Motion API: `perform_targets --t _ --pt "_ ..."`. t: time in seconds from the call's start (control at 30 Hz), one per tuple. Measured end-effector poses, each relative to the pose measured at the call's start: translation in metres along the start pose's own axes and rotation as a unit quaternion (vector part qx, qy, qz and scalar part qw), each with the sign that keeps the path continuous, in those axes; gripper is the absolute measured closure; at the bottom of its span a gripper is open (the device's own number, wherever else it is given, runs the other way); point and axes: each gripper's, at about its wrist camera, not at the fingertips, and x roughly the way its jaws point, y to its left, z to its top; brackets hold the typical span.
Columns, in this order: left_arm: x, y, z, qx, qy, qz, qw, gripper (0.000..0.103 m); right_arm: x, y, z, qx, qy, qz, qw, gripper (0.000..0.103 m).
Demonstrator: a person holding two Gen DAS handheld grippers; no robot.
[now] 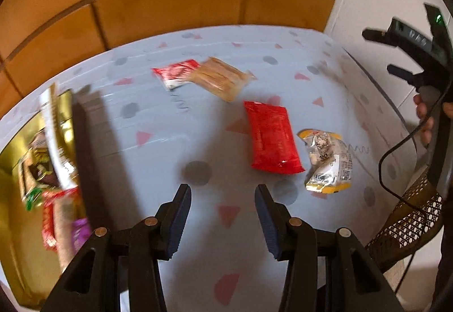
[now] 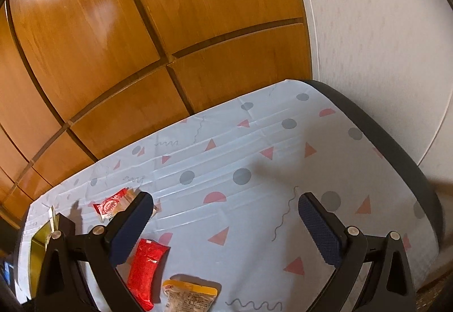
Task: Organize snacks
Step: 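Reach the left gripper to the red pack and grasp it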
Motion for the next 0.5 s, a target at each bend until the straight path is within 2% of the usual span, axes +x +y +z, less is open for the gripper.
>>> perform_targets --t 0.07,0.3,0.5 --pt "0.011 -0.008 0.008 0.006 0.010 -0.011 0.9999 0.054 -0.001 -0.001 0.001 0.005 -0.001 0.004 1.000 0.000" --pt "0.042 -0.036 0.035 0.035 0.022 -0.019 0.9990 0.036 -0.003 0.000 0.002 0.009 -0.003 0.014 1.000 0.000" --pt "0.074 -0.052 0.056 0.049 0.034 -0.008 0.9982 0.036 -0.003 0.003 0.002 0.006 -0.002 0.027 1.000 0.000"
